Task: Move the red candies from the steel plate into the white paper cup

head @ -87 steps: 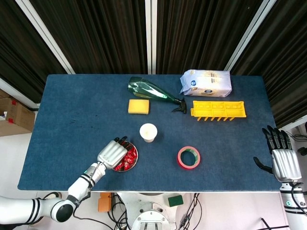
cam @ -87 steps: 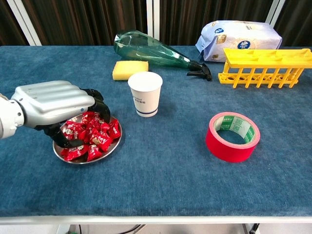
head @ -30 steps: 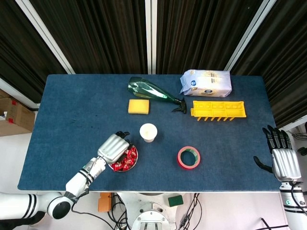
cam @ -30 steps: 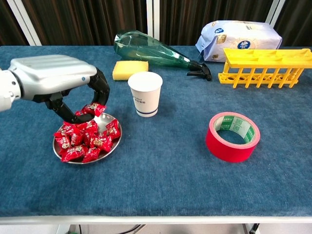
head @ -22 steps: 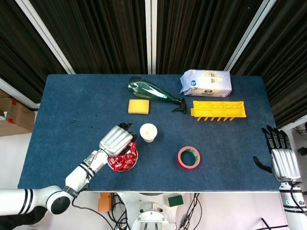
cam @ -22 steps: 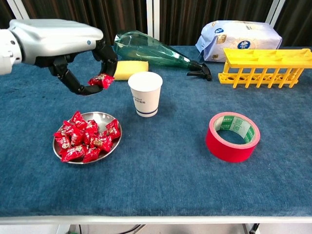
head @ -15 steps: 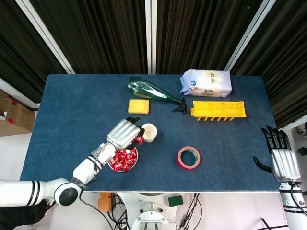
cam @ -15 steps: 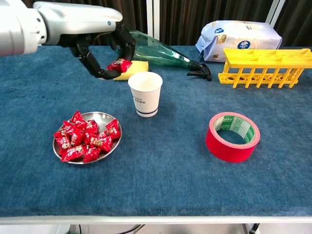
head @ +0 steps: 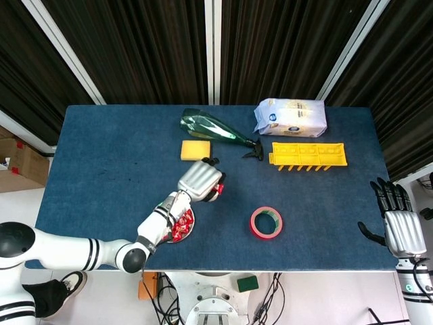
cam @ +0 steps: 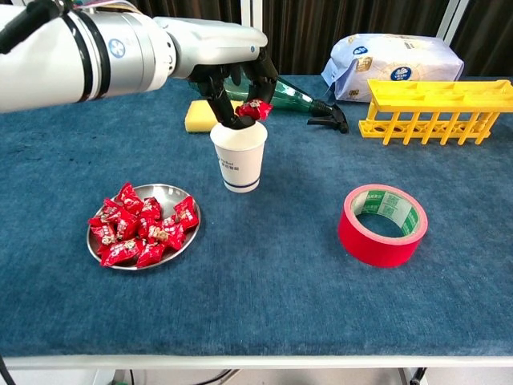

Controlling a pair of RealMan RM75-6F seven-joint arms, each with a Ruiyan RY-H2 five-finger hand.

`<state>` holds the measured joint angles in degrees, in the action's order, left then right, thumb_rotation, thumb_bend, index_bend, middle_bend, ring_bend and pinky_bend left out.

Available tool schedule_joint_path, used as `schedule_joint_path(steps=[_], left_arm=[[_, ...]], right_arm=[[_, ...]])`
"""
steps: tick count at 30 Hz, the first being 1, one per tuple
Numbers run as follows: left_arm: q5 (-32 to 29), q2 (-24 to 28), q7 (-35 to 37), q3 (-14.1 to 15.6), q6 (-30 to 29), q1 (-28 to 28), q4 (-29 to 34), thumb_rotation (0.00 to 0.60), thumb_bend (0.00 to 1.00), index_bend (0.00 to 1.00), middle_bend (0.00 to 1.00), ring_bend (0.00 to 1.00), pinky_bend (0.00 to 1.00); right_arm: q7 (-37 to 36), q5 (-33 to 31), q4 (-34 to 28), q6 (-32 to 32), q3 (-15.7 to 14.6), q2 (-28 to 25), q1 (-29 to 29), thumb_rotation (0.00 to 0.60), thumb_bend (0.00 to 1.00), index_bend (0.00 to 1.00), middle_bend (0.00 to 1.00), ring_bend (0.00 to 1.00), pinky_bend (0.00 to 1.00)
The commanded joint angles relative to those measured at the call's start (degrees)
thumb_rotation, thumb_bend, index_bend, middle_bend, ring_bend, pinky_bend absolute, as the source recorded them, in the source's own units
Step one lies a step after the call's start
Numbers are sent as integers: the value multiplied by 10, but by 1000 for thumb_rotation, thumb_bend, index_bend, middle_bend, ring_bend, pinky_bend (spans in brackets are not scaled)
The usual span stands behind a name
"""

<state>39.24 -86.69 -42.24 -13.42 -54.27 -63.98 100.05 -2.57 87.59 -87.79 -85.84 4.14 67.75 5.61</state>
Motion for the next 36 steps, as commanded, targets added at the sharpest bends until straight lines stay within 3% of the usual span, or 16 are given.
schedule_joint_path(steps=[1, 16, 23, 27, 31, 36], left_arm=[[-7, -2, -4, 6, -5, -5, -4, 600, 367, 563, 518, 179, 252], [-19, 10, 3, 32, -11, -11, -8, 600, 366, 334, 389, 144, 244], [14, 63, 13, 46, -45, 12, 74, 600, 364, 321, 368, 138, 244], [38, 123, -8, 87, -96, 50, 161, 600, 302, 321, 361, 146, 246], [22, 162, -42, 129, -128, 73, 220, 600, 197, 322, 343, 171, 253], [68, 161, -32, 172, -141, 110, 236, 600, 190, 287, 301, 150, 255]], right_arm=[[-3, 2, 0, -4, 0, -1, -1, 600, 226, 0, 0, 0, 0], [-6, 2, 0, -5, 1, -2, -2, 600, 226, 0, 0, 0, 0], [-5, 0, 1, -4, 1, 0, -1, 600, 226, 0, 1, 0, 0], [-9, -3, 0, 1, 2, -2, 0, 600, 227, 0, 2, 0, 0], [-14, -10, -1, 0, 5, -5, -2, 600, 226, 0, 4, 0, 0], [-15, -12, -6, -3, 6, -7, -4, 600, 226, 0, 4, 0, 0]])
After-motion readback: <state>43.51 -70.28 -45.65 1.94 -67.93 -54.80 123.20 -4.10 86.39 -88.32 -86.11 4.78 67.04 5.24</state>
